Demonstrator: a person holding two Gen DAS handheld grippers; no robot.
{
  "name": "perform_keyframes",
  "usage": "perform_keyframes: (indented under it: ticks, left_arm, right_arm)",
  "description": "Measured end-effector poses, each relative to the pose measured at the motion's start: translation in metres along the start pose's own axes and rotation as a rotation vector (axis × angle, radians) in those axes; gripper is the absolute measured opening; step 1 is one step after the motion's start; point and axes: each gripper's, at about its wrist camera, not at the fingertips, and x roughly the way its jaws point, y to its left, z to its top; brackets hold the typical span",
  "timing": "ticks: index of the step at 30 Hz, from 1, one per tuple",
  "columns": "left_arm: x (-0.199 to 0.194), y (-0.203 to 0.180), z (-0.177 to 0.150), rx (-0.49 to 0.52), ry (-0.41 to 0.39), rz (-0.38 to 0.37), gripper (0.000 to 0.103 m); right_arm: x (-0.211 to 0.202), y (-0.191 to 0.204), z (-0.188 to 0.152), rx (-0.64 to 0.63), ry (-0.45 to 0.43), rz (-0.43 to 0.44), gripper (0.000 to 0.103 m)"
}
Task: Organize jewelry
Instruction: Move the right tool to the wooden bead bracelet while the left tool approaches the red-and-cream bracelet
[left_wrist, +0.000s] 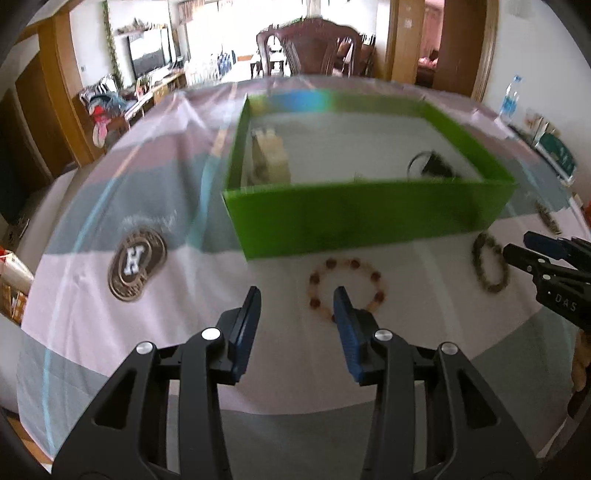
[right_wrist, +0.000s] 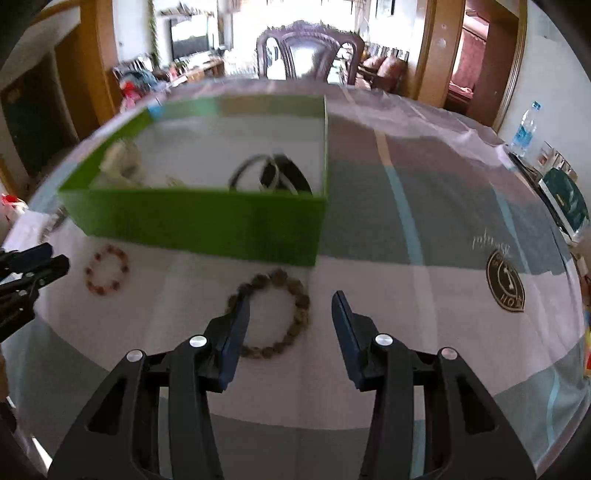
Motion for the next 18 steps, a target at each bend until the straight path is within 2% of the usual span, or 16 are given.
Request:
perform_keyframes:
  ticks: [10,18]
  left_arm:
    - [0.026,-0.008,-0.004,0.029,0.051,0.01,0.041]
    - [0.02,-0.018,-0.013,0.083,0.039,0.06,0.045]
  right_arm:
    - [0.014,0.016,-0.013,-0.059,0.023,-0.056,0.046]
    - [0.01,0.023,-0.019,-0.098,0.011,-0.063,0.046]
